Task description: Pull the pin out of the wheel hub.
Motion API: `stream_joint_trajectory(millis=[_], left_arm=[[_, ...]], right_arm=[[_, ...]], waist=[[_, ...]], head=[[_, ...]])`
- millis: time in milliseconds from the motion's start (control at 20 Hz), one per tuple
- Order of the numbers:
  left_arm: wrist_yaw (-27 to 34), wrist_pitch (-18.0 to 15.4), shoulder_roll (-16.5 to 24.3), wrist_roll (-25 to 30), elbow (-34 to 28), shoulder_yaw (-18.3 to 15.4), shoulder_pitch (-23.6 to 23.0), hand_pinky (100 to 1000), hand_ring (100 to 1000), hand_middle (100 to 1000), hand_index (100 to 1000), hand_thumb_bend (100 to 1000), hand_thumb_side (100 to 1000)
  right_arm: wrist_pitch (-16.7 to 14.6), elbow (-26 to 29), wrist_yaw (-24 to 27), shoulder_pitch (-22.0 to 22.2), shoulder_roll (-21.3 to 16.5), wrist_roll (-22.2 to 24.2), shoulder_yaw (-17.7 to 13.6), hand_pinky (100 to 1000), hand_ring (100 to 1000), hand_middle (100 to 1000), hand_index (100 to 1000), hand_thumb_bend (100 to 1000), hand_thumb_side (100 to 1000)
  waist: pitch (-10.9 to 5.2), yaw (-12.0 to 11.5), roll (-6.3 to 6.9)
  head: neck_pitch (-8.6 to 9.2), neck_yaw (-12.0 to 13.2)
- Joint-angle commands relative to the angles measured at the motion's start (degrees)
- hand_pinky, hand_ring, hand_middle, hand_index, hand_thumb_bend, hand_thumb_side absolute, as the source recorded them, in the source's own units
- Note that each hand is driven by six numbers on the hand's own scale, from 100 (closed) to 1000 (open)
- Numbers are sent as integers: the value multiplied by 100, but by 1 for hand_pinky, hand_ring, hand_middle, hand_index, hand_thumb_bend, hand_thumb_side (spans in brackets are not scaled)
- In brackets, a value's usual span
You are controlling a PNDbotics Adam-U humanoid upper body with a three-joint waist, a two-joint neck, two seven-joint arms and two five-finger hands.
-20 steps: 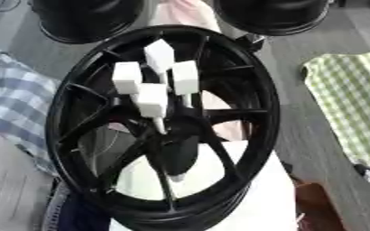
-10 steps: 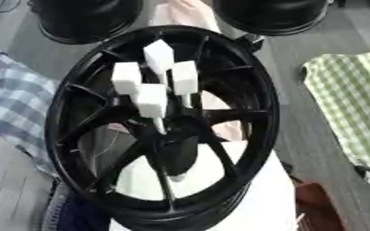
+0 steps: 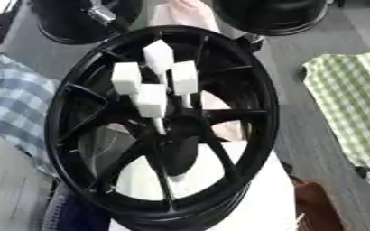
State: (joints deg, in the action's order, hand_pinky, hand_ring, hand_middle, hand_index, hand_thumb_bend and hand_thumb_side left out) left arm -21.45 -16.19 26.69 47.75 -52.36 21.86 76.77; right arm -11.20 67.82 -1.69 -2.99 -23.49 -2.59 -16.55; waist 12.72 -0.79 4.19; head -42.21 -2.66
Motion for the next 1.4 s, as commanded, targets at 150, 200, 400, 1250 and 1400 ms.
stream_joint_trajectory(millis=[150,200,400,1250,1400], left_arm=[[231,-584,232,422,-117,75,27,870,818,733,845,696,555],[356,-567,303,422,-207,89,-12,867,814,727,840,697,565],[882,-432,715,422,-880,248,-272,858,797,686,824,699,610],[881,930,1680,422,-2976,787,-1143,816,762,659,817,732,587],[803,1143,1662,422,-3030,804,-1156,812,777,707,831,726,599]], right_arm=[[-13,95,-22,-34,-185,9,-22,485,612,499,675,659,149],[-13,97,-24,-36,-187,5,-22,485,612,499,675,659,149],[-13,105,-34,-42,-198,-9,-28,484,612,498,674,659,147],[-2,126,-74,-93,-206,2,-20,484,611,498,674,660,144],[-2,130,-74,-94,-203,0,-20,484,611,498,674,660,143]], waist=[[-107,9,-17],[-105,9,-13],[-93,6,11],[-56,65,44],[-52,69,41]], head=[[23,-36],[20,-53],[12,-132],[23,-185],[22,-165]])
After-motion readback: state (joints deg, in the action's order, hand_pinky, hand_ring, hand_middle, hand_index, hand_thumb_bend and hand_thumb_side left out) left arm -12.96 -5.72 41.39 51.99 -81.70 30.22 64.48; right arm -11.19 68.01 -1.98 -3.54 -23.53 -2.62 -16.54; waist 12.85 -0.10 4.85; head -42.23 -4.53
